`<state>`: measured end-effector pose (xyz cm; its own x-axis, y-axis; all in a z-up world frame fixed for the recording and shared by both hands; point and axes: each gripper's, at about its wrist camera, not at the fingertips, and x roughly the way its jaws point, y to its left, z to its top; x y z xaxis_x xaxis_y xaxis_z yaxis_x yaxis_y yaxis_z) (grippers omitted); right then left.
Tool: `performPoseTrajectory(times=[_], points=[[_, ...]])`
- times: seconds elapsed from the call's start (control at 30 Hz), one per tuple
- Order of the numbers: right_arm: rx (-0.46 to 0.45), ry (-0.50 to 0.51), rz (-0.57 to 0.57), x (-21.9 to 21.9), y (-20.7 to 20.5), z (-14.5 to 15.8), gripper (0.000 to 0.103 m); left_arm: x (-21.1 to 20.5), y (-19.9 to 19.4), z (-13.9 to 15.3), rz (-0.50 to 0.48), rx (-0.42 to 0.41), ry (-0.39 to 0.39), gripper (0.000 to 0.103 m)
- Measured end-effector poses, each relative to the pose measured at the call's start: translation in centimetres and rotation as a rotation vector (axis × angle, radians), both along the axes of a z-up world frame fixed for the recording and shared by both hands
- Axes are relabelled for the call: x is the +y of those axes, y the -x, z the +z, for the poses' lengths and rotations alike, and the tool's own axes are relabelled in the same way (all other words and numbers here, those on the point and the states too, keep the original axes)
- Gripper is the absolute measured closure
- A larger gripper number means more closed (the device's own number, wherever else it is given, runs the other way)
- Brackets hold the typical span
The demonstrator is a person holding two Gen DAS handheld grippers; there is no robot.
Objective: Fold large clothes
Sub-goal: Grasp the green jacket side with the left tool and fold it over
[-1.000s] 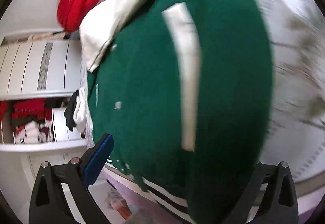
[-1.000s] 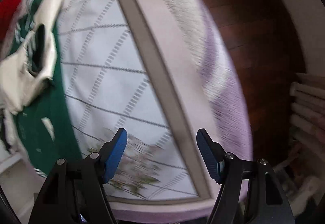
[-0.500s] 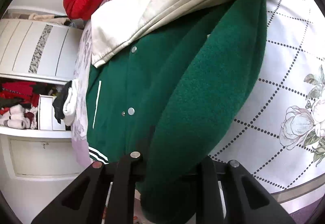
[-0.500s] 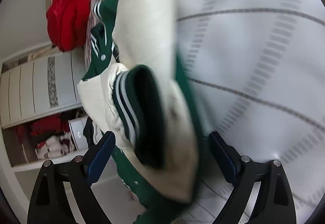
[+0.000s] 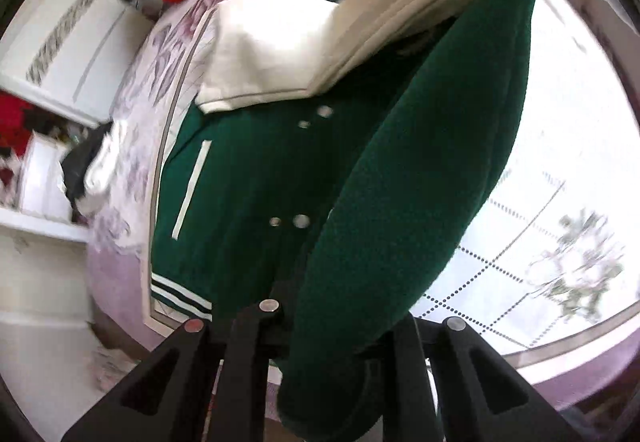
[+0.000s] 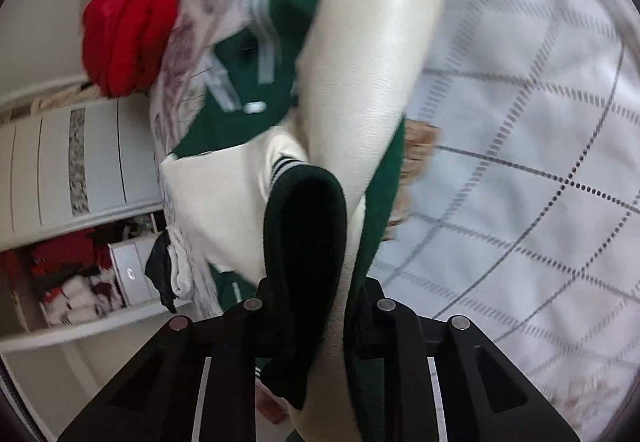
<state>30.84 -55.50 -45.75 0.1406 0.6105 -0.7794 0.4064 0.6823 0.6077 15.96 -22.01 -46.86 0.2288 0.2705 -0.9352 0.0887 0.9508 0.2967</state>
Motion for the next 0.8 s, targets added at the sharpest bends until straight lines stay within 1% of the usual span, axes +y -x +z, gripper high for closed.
performPoseTrajectory(times=[0.03, 0.1, 0.17, 0.2, 0.23, 0.27, 0.33, 0.4, 0.47, 0.5, 0.53, 0.57, 0.6, 0.63, 0.67, 0.7, 0.77, 0.8], points=[[-0.009, 0.029, 0.019, 2.0, -0.8, 2.1, 0.081, 1.2, -0.2, 0.6, 0.019, -0.001, 0.032, 0.092], [-0.022, 0.077, 0.058, 5.8, -2.0, 5.0, 0.081, 4.6, -0.7, 2.1, 0.066, -0.007, 0.101, 0.092], [-0.031, 0.124, 0.1, 10.3, -3.7, 7.6, 0.081, 8.4, -1.3, 3.2, 0.112, -0.025, 0.143, 0.092], [-0.038, 0.153, 0.123, 13.4, -4.9, 8.6, 0.081, 9.9, -1.4, 3.5, 0.131, -0.034, 0.155, 0.092], [-0.041, 0.168, 0.136, 15.5, -5.4, 9.3, 0.081, 12.3, -1.9, 3.7, 0.166, -0.043, 0.174, 0.092], [-0.042, 0.188, 0.161, 18.6, -6.5, 9.7, 0.081, 14.2, -2.1, 3.7, 0.194, -0.048, 0.191, 0.092], [-0.042, 0.22, 0.192, 23.9, -8.5, 9.9, 0.081, 19.2, -3.2, 2.9, 0.264, -0.043, 0.229, 0.09], [-0.033, 0.268, 0.249, 30.4, -11.2, 8.5, 0.081, 23.6, -4.4, 1.3, 0.315, -0.028, 0.262, 0.086], [-0.001, 0.316, 0.289, 35.4, -13.0, 6.0, 0.081, 27.4, -5.1, -0.6, 0.369, -0.011, 0.308, 0.086], [0.021, 0.346, 0.32, 38.0, -14.0, 4.2, 0.081, 29.6, -5.6, -2.6, 0.384, 0.029, 0.345, 0.085], [0.052, 0.359, 0.316, 40.1, -14.7, 2.4, 0.078, 31.3, -5.9, -4.0, 0.415, 0.052, 0.382, 0.083], [0.079, 0.365, 0.348, 42.2, -15.3, 0.5, 0.07, 33.7, -6.1, -5.9, 0.465, 0.075, 0.449, 0.08], [0.098, 0.366, 0.389, 44.0, -15.9, -0.9, 0.065, 35.5, -6.1, -7.2, 0.502, 0.089, 0.503, 0.073], [0.107, 0.348, 0.4, 45.3, -16.3, -2.0, 0.056, 37.2, -6.1, -8.2, 0.541, 0.09, 0.544, 0.06], [0.111, 0.316, 0.398, 46.3, -16.4, -2.9, 0.049, 39.2, -5.8, -9.0, 0.589, 0.084, 0.576, 0.051], [0.119, 0.291, 0.404, 47.1, -16.4, -3.5, 0.047, 40.7, -5.4, -9.4, 0.62, 0.075, 0.595, 0.038], [0.117, 0.255, 0.408, 47.6, -15.7, -3.4, 0.045, 43.4, -4.3, -9.7, 0.697, 0.056, 0.647, 0.036], [0.106, 0.219, 0.414, 47.4, -15.0, -3.2, 0.045, 44.4, -3.7, -9.7, 0.727, 0.052, 0.658, 0.036]])
